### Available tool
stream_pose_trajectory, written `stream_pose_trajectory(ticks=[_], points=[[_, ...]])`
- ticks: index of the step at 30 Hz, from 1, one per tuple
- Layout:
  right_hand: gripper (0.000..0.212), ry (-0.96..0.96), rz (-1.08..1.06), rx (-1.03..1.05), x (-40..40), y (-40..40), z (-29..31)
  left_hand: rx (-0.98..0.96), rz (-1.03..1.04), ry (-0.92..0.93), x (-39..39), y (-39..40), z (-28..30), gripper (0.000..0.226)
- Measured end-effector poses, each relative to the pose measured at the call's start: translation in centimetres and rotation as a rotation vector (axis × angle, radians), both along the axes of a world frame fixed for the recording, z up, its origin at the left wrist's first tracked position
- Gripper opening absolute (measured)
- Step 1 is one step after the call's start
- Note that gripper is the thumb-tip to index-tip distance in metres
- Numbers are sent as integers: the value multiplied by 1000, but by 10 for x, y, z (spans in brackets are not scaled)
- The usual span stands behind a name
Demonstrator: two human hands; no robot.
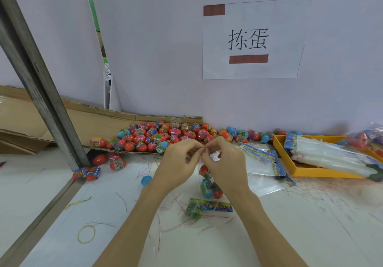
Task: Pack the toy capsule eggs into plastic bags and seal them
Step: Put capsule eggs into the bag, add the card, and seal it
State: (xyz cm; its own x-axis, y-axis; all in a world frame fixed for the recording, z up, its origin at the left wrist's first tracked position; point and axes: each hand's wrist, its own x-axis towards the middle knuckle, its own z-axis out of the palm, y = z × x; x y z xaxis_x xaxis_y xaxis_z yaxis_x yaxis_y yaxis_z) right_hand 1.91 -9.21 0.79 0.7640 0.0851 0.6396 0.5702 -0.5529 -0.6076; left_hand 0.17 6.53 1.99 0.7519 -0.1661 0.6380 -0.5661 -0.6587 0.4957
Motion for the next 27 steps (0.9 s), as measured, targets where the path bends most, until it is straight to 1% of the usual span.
stream_pose_trajectory(ticks=[3,6,8,10,12,13,15,16,17,18,21,24,26,27], points=[[10,28,-37,14,2,0,0,4,19,-13,0,1,1,8],[16,79,-109,147,12,-16,2,-53,99,-17,1,11,4,9],[13,116,-224,244,22,-33,3,-163,202,-44,3,21,6,9],[10,156,-374,275,31,-50,-2,-319,312,-59,5,27,6,10],[12,220,-441,243,38,-61,-8,-433,378,-52,6,30,5,13],[13,268,-426,191,41,-65,-12,-477,395,-48,7,31,4,14],[16,401,-356,-4,45,-69,-17,-548,397,-43,8,32,4,15],[16,442,-330,-105,46,-69,-18,-561,394,-40,8,33,4,15],[14,450,-320,-160,47,-69,-18,-559,392,-33,7,33,3,15],[13,441,-322,-163,46,-68,-17,-546,389,-20,7,33,3,14],[16,432,-398,-97,48,-72,-14,-509,374,16,7,30,3,14],[28,446,-495,-63,51,-76,-13,-514,363,37,8,28,3,14],[30,353,-506,26,47,-75,-13,-493,369,31,8,26,3,14],[30,287,-477,62,44,-72,-11,-486,370,30,8,25,3,14]])
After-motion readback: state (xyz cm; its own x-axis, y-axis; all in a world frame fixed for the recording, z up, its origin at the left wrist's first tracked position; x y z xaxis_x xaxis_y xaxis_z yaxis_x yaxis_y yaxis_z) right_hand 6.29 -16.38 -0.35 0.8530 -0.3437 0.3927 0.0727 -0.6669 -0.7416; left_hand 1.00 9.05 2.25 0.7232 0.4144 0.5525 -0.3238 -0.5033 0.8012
